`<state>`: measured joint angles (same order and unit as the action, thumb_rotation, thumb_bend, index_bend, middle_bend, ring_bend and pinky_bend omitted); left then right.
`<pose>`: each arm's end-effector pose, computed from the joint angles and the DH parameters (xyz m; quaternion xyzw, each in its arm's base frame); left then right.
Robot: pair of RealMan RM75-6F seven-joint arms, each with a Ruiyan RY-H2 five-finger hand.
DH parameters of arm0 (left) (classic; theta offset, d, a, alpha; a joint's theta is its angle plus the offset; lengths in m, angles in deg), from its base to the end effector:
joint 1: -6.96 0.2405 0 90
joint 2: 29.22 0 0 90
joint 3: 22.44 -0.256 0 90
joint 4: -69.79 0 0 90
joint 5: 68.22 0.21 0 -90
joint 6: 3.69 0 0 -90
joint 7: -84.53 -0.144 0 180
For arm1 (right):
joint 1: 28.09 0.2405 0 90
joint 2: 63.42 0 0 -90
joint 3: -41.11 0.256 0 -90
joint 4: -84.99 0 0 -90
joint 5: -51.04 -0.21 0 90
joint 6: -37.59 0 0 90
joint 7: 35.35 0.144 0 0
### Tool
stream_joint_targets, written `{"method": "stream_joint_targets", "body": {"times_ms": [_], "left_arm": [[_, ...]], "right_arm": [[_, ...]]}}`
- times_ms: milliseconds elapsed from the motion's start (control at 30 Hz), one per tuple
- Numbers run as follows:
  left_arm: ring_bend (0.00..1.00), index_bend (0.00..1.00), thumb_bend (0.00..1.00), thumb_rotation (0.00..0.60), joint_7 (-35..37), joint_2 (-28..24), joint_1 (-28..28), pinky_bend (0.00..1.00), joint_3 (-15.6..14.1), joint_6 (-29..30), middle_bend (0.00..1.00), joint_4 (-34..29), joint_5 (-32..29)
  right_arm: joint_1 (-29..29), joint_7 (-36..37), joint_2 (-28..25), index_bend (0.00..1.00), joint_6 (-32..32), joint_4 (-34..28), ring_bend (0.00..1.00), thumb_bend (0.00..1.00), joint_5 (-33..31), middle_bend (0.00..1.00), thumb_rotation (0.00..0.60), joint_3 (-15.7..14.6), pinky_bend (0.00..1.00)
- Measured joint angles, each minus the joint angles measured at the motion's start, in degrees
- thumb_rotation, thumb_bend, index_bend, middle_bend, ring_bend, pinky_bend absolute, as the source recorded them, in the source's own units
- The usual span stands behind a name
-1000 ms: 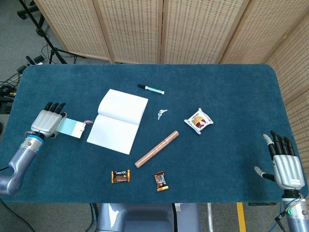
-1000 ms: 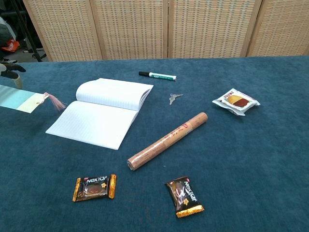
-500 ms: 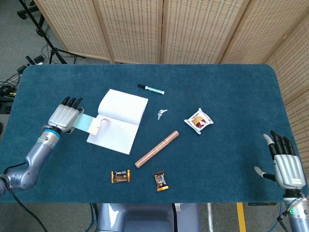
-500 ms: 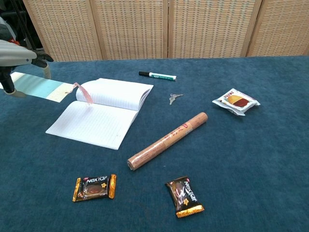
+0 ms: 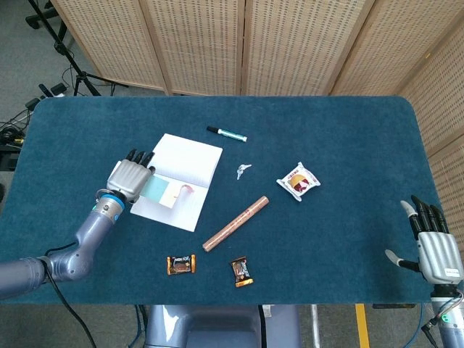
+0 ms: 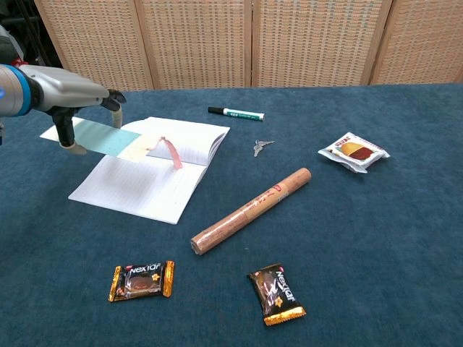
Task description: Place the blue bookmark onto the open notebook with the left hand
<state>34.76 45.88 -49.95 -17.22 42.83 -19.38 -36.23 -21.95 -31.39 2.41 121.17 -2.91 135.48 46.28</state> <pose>-0.1569 0.3930 0.0389 -0.8055 -0.2840 -0.1465 0.4991 -0.3211 -0.1976 0.1613 0.5795 -0.3900 0.4042 0.5905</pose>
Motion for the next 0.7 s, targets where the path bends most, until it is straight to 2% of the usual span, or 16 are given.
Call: {"method": "stream_joint_targets", "body": {"times_ms": [133, 333, 700], "left_arm": [[0.00, 0.34, 0.27, 0.600, -4.0, 3.1, -3.6, 0.00, -1.1, 1.5, 0.00, 0.0, -6.2], [0.00, 0.34, 0.27, 0.600, -5.6, 5.7, -6.7, 0.00, -2.1, 2.6, 0.00, 1.0, -11.8], [0.00, 0.34, 0.27, 0.600, -6.3, 8.6, -8.6, 0.00, -3.6, 2.9, 0.00, 4.3, -13.1]], "right_arm": [[-0.2, 1.5, -0.3, 0.00, 0.4, 0.3, 0.00, 0.18, 0.3, 0.00, 0.600, 0.0, 0.00], [-0.2, 2.3, -0.5, 0.00, 0.1, 0.5, 0.00, 0.18, 0.5, 0.00, 0.600, -0.1, 0.00], [-0.1, 3.2, -0.5, 0.00, -0.1, 0.9, 0.00, 0.18, 0.6, 0.00, 0.600, -0.2, 0.00]]}}
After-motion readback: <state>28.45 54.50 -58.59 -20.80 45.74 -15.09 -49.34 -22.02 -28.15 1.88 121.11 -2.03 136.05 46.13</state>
